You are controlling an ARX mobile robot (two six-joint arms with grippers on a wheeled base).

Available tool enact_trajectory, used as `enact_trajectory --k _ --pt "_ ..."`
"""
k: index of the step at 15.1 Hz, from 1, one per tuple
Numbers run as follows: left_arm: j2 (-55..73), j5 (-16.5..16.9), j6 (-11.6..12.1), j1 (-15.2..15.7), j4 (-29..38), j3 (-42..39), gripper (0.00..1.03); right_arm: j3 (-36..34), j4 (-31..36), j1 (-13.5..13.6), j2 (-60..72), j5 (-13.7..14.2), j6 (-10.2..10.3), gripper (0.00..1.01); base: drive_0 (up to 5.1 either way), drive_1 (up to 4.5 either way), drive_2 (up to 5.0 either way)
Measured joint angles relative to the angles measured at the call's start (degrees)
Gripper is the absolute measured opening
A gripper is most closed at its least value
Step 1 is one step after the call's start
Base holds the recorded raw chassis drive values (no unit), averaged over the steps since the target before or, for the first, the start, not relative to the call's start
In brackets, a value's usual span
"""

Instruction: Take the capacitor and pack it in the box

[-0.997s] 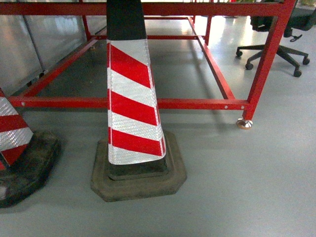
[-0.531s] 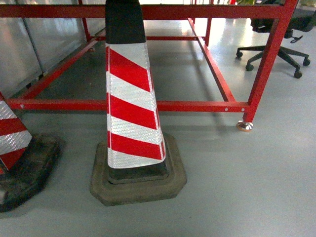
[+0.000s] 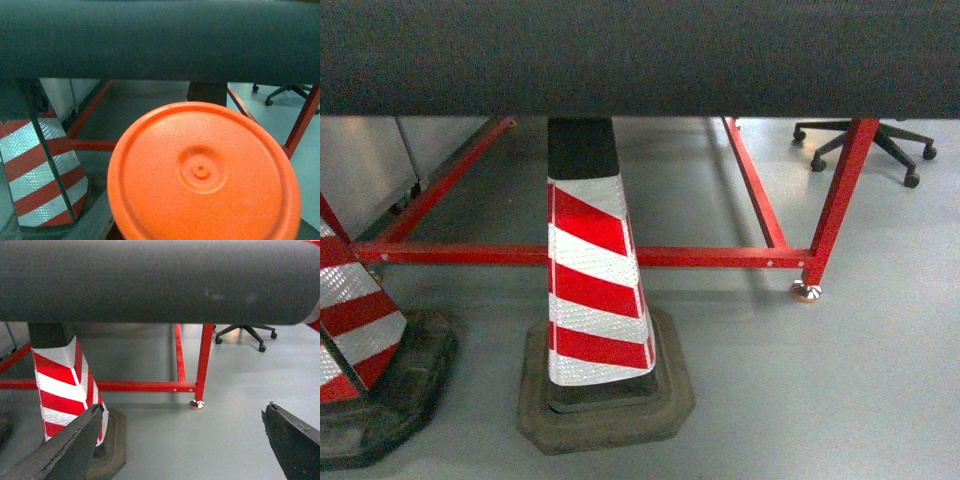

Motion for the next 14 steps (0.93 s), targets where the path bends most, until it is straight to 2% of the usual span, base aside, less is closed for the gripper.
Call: enact_trajectory --k 14 --pt "0.00 0.09 0.50 0.00 0.00 0.00 0.44 0.00 0.04 0.00 0.00 0.00 -0.04 0.98 0.0 4.01 -4.0"
